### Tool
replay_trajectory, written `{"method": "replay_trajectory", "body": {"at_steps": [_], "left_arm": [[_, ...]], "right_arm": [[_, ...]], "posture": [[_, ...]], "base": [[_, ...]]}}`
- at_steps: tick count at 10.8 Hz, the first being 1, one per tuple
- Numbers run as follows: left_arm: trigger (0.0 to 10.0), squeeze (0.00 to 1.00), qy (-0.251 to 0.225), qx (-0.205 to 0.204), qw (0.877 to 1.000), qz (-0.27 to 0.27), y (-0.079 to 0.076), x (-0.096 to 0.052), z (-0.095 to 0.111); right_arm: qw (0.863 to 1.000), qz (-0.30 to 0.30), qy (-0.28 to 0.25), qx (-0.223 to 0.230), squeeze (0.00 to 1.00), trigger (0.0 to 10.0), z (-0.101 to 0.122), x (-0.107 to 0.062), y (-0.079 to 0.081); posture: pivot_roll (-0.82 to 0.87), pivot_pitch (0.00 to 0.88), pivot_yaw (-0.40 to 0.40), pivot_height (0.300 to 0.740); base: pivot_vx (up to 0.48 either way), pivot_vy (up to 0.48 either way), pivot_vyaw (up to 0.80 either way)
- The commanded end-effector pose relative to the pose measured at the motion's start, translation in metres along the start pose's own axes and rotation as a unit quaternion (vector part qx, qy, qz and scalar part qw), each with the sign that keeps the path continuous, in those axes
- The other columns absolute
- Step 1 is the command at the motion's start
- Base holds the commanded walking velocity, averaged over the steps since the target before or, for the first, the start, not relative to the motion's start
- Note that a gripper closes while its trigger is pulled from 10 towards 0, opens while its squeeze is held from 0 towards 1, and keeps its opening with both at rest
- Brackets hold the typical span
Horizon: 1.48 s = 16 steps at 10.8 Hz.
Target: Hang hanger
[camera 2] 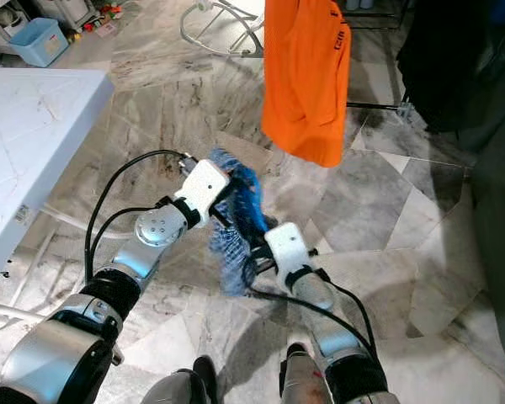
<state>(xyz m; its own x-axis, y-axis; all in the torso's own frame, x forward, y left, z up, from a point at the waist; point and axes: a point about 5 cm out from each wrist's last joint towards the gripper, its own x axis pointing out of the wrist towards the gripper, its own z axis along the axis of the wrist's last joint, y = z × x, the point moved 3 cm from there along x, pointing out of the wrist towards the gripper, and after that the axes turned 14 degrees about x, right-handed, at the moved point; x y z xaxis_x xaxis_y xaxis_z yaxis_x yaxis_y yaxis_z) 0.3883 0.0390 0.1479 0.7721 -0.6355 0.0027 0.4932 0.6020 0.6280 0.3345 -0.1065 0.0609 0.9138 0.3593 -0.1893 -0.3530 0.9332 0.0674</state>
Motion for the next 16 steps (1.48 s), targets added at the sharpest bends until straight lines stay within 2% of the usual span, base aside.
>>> {"method": "replay_trajectory", "body": {"at_steps": [1, 2, 3, 4, 5, 6, 7, 9, 11, 12, 13, 15, 16], "left_arm": [[0.0, 0.0, 0.007, -0.004, 1.0, -0.014, -0.008, -0.008, -0.009], [0.0, 0.0, 0.008, -0.006, 1.0, -0.016, -0.009, -0.008, -0.01], [0.0, 0.0, 0.014, -0.018, 0.999, -0.046, -0.029, -0.018, -0.02], [2.6, 0.0, 0.035, -0.025, 0.997, -0.069, -0.046, -0.025, -0.032], [10.0, 0.0, 0.045, -0.027, 0.995, -0.087, -0.059, -0.027, -0.036], [10.0, 0.45, 0.034, -0.026, 0.996, -0.078, -0.06, -0.025, -0.032], [10.0, 1.0, 0.021, -0.031, 0.997, -0.072, -0.059, -0.022, -0.026], [10.0, 1.0, -0.024, -0.018, 0.997, -0.067, -0.053, -0.016, -0.007], [10.0, 1.0, -0.053, 0.015, 0.996, -0.065, -0.049, -0.016, 0.003], [10.0, 1.0, -0.078, 0.039, 0.995, -0.044, -0.036, -0.019, 0.011], [10.0, 1.0, -0.103, 0.086, 0.991, -0.012, -0.008, -0.024, 0.02], [10.0, 1.0, -0.106, 0.135, 0.985, -0.025, 0.011, -0.03, 0.018], [10.0, 1.0, -0.088, 0.17, 0.98, -0.047, 0.016, -0.039, 0.006]], "right_arm": [[0.999, -0.024, -0.034, 0.027, 0.0, 10.0, 0.014, 0.003, -0.008], [0.998, -0.027, -0.038, 0.03, 0.0, 10.0, 0.015, 0.003, -0.01], [0.995, -0.051, -0.075, 0.051, 0.0, 10.0, 0.03, 0.001, -0.023], [0.993, -0.05, -0.096, 0.046, 0.0, 10.0, 0.041, 0.001, -0.027], [0.992, -0.038, -0.109, 0.045, 0.0, 10.0, 0.049, 0.002, -0.024], [0.992, -0.022, -0.118, 0.04, 0.0, 10.0, 0.055, 0.002, -0.017], [0.992, -0.011, -0.124, 0.036, 0.0, 10.0, 0.057, 0.002, -0.013], [0.991, 0.001, -0.127, 0.033, 0.0, 10.0, 0.055, -0.002, -0.008], [0.992, -0.002, -0.12, 0.031, 0.0, 10.0, 0.05, -0.006, -0.012], [0.992, 0.015, -0.119, 0.03, 0.0, 10.0, 0.049, -0.01, -0.013], [0.994, 0.052, -0.092, 0.024, 0.0, 10.0, 0.038, -0.022, -0.016], [0.994, 0.092, -0.055, -0.008, 0.0, 10.0, 0.023, -0.041, -0.025], [0.991, 0.124, -0.031, -0.038, 0.0, 10.0, 0.021, -0.055, -0.032]], "posture": [[-0.37, 0.247, 0.143, 0.74], [-0.37, 0.247, 0.143, 0.74], [-0.38, 0.248, 0.144, 0.74], [-0.38, 0.248, 0.142, 0.74], [-0.38, 0.248, 0.139, 0.74], [-0.38, 0.248, 0.136, 0.74], [-0.38, 0.249, 0.136, 0.74], [-0.39, 0.249, 0.136, 0.74], [-0.38, 0.252, 0.138, 0.74], [-0.38, 0.253, 0.139, 0.74], [-0.37, 0.254, 0.142, 0.74], [-0.36, 0.255, 0.144, 0.74], [-0.37, 0.257, 0.148, 0.74]], "base": [[0.0, 0.0, 0.0], [0.0, 0.0, 0.0], [0.0, 0.0, 0.0], [0.0, 0.0, 0.0], [0.0, 0.0, 0.0], [0.0, 0.0, 0.0], [0.0, 0.0, 0.0], [0.0, 0.0, 0.0], [0.0, 0.0, 0.0], [0.0, 0.0, 0.0], [0.0, 0.0, 0.0], [0.0, 0.0, 0.0], [0.0, 0.0, 0.0]]}}
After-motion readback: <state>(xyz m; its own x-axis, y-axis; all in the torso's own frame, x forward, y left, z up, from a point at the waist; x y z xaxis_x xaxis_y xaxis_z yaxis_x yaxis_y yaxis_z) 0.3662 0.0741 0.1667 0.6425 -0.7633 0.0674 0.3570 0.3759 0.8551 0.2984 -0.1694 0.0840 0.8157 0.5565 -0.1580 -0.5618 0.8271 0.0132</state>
